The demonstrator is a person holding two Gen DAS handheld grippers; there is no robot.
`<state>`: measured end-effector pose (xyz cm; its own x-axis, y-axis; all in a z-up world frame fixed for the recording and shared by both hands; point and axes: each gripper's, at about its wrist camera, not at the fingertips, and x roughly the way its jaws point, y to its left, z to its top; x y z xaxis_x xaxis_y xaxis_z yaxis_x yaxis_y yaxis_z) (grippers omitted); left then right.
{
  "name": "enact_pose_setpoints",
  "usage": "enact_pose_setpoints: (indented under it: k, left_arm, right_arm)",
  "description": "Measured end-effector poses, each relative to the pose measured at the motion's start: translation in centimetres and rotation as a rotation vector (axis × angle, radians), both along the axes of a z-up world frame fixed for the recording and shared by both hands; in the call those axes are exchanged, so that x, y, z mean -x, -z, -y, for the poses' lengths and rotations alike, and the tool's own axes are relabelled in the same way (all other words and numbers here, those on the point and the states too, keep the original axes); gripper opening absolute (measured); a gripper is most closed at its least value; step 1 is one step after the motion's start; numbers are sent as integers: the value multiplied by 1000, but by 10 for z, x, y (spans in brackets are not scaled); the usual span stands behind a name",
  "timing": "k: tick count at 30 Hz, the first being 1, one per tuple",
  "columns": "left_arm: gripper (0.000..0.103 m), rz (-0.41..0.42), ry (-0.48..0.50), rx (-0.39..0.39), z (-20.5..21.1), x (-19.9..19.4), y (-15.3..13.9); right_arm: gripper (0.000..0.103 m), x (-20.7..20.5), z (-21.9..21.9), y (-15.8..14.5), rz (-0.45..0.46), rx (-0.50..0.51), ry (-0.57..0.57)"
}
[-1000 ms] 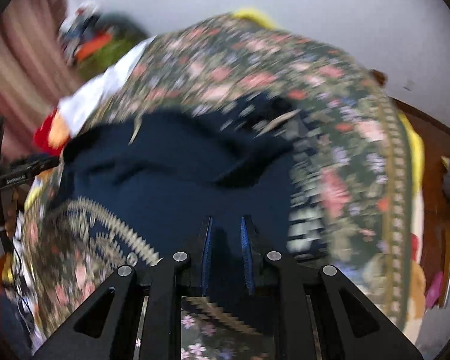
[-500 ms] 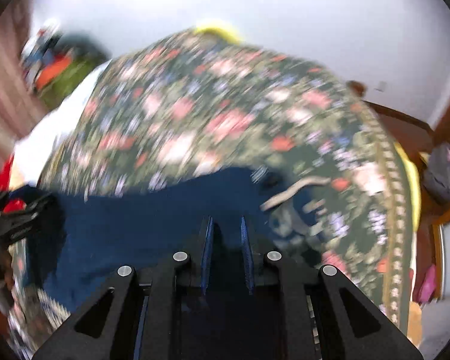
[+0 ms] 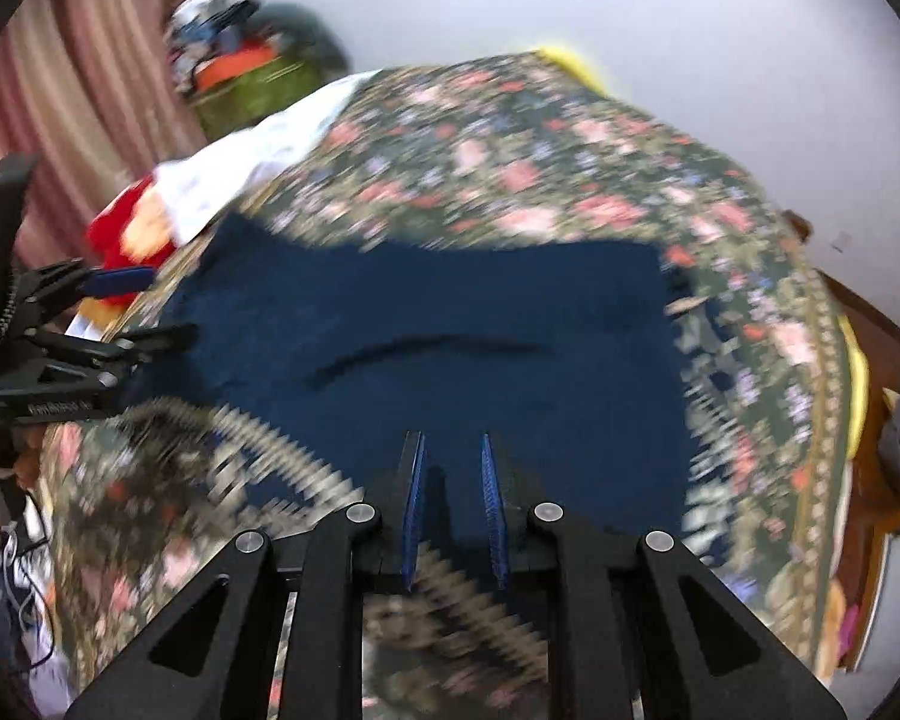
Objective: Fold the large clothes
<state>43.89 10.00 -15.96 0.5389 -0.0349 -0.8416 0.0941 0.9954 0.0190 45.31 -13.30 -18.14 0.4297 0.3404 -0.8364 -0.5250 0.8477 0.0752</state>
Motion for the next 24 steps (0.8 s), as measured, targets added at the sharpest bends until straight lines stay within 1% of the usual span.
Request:
enact_pose_setpoints:
  k: [2,3,5,6,8,9,10,11,12,13,14,15,16,18,19,21,24]
  left_arm:
    - [80,-40,-8,36,12,3,18]
    - [80,-74,-13,40,18,2,32]
    - [81,-110,-27,25,27,0,53]
    - [81,-120,-42,8,32,0,66]
    - [84,-95,-55,-19,39,3,80]
    - [86,-66,-67,-26,40,7,82]
    - [91,-52,-77,-28,39,9,83]
    - [92,-49,-83,-19,37,10,83]
    - [92,-54,-88,7,33,11,84]
    - [92,-68,-98,39,27,11,85]
    - [92,-76,-103,50,23,12,85]
    - [92,-84,-111,48,20,14,85]
    - [92,-88,-115,31,17,17,84]
    - [92,-74,-116,-6,12,29,77]
    - [91,-68,-120,-8,8,34,75]
    - [91,-60,-142,22,-3,50,68]
    - [91,-68,-217,121,-29,74,63]
  right_arm:
    - [14,4,-10,21,-20,69,0]
    - [14,5,-15,32,-19,120,-7]
    - [14,9,-20,48,7,190,-29]
    - [14,12,-22,51,35,211,-38]
    - [14,21,-24,53,85,249,-49]
    - [14,24,-25,54,105,278,-41]
    - [14,26,-25,55,124,299,-35]
    - [14,29,-25,56,146,319,-28]
    - [14,31,-24,55,158,330,-21]
    - [14,31,-23,56,164,337,-16]
    - [14,32,-20,55,166,341,-7]
    - [14,32,-20,55,166,342,2]
    - [14,32,-17,54,164,340,14]
    - [14,32,-13,52,152,335,40]
    - [14,32,-11,51,146,334,52]
    - [14,32,-5,50,134,326,67]
    - [15,33,3,49,111,302,84]
